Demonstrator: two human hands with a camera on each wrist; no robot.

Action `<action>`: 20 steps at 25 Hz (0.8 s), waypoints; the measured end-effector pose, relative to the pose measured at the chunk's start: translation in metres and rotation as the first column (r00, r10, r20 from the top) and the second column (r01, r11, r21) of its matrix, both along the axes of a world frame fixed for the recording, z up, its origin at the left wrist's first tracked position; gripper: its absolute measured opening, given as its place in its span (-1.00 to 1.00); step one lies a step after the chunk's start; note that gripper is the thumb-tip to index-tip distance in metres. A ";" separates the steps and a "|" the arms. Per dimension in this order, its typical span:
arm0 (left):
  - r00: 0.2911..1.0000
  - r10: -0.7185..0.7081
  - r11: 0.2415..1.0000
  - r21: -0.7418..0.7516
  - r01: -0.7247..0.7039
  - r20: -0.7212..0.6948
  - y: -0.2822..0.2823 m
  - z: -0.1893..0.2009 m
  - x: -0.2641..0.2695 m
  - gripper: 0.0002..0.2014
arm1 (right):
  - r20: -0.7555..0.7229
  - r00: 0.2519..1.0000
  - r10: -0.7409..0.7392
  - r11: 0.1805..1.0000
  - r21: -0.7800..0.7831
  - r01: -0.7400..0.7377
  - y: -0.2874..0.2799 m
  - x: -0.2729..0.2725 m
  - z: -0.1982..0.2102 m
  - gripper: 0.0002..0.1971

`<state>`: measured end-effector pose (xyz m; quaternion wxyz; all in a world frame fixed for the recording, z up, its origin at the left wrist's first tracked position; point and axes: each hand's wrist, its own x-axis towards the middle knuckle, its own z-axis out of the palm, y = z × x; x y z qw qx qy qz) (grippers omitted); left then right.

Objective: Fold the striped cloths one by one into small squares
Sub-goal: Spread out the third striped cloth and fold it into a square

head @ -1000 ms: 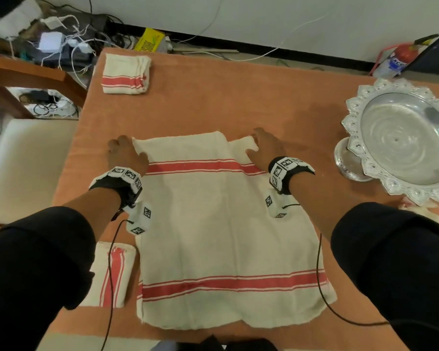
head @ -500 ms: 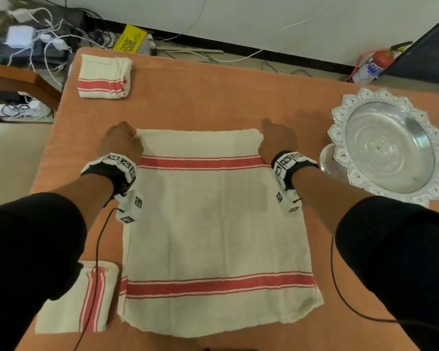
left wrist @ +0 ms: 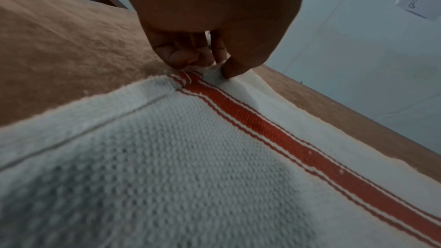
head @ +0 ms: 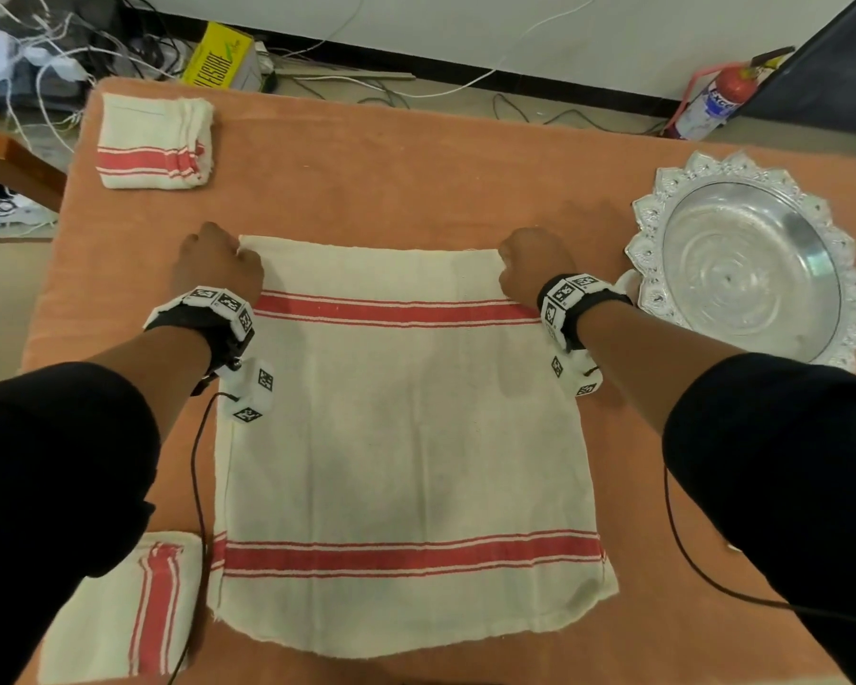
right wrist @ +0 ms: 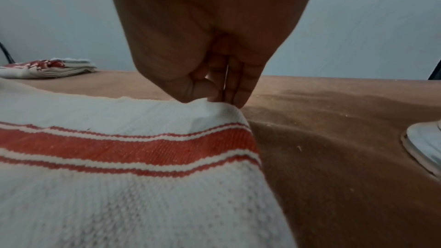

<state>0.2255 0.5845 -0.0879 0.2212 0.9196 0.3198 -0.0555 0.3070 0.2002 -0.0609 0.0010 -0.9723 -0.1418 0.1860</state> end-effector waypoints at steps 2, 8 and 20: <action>0.999 0.001 1.000 0.006 -0.002 0.035 -0.002 -0.001 -0.004 -0.73 | -0.022 0.999 -0.025 0.994 0.108 0.028 -0.002 0.002 -0.001 -0.76; 0.990 0.020 1.000 -0.011 -0.018 0.138 -0.005 0.001 -0.005 -0.74 | -0.021 0.999 -0.044 0.958 0.284 0.048 -0.003 0.002 -0.008 -0.82; 1.000 0.007 1.000 -0.005 -0.007 0.014 0.008 0.001 -0.004 -0.74 | 0.027 0.997 0.069 0.935 -0.349 -0.055 0.014 -0.009 0.010 -0.59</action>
